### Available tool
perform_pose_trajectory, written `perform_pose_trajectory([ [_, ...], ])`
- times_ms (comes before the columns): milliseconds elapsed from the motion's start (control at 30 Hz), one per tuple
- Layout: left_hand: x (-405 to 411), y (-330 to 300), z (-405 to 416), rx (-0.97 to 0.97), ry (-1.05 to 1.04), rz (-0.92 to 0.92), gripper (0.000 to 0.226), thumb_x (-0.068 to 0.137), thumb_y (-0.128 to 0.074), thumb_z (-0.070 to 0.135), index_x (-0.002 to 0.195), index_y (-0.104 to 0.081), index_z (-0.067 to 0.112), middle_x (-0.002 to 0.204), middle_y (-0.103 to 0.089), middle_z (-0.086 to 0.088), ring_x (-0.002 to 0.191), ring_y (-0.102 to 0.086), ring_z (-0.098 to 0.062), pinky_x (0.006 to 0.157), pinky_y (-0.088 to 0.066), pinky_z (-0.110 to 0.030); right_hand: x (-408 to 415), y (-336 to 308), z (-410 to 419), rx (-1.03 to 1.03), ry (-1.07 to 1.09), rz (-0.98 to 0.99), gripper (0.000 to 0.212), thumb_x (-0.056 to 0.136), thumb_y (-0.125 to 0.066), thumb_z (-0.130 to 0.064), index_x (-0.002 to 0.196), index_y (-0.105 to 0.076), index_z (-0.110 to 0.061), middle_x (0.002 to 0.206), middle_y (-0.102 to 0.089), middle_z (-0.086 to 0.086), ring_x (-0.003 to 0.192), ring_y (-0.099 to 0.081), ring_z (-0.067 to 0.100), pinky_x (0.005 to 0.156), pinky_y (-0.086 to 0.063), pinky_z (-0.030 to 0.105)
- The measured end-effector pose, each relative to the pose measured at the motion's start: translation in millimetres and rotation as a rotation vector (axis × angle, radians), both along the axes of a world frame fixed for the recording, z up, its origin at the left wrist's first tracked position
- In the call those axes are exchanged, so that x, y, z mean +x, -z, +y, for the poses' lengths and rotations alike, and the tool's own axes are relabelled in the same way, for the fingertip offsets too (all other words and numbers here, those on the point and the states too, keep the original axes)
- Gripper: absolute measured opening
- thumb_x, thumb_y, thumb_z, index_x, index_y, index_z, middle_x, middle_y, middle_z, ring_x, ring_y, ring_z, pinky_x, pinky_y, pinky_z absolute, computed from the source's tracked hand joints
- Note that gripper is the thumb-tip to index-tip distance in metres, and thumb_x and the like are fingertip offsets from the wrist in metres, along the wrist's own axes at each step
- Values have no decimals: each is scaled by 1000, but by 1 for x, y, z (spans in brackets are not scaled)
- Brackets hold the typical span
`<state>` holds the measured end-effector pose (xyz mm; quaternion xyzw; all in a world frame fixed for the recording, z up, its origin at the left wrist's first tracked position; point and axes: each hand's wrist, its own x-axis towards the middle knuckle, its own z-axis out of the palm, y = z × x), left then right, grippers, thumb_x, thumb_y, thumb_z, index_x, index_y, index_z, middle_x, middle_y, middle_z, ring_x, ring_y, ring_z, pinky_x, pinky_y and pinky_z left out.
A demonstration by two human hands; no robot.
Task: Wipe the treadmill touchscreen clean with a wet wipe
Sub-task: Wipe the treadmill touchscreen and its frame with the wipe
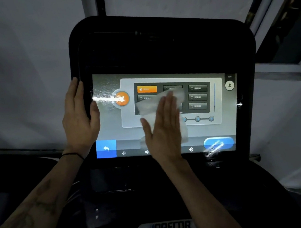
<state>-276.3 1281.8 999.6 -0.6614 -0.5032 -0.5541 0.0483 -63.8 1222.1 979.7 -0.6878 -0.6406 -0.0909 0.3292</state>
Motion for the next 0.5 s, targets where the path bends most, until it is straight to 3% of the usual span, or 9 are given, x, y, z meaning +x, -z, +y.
perform_pose_trajectory([
  [100,0,0,0,10,-1,-1,55,105,-46,21,157,-38,6,166,-34,-9,153,-37,-22,118,-30,-14,2,17,-24,1,77,90,83,106,-29,-55,161,-5,2,170,10,18,159,10,29,129,-6,46],
  [200,0,-1,0,12,-7,3,55,105,-46,21,157,-39,5,166,-34,-11,153,-36,-23,118,-28,-13,-28,31,-38,-43,-24,15,84,106,-27,-57,160,-6,4,170,10,20,158,11,30,129,-2,43],
  [300,1,-1,-2,-1,-11,8,56,105,-46,21,158,-38,6,167,-34,-10,154,-36,-21,118,-29,-14,-24,5,-7,-30,-31,10,86,104,-23,-59,161,-5,3,170,10,20,158,11,29,129,0,42],
  [400,1,-1,-1,-3,-9,4,56,105,-46,22,158,-38,6,167,-34,-9,154,-35,-20,119,-32,-19,1,-4,4,29,107,83,85,105,-26,-58,160,-8,4,170,6,20,159,7,32,129,-9,48],
  [500,1,0,0,9,-12,11,56,104,-46,22,157,-38,5,166,-35,-10,154,-36,-22,119,-33,-20,-11,21,-27,-3,70,92,84,106,-30,-55,160,-7,4,170,8,20,159,8,32,128,-10,50],
])
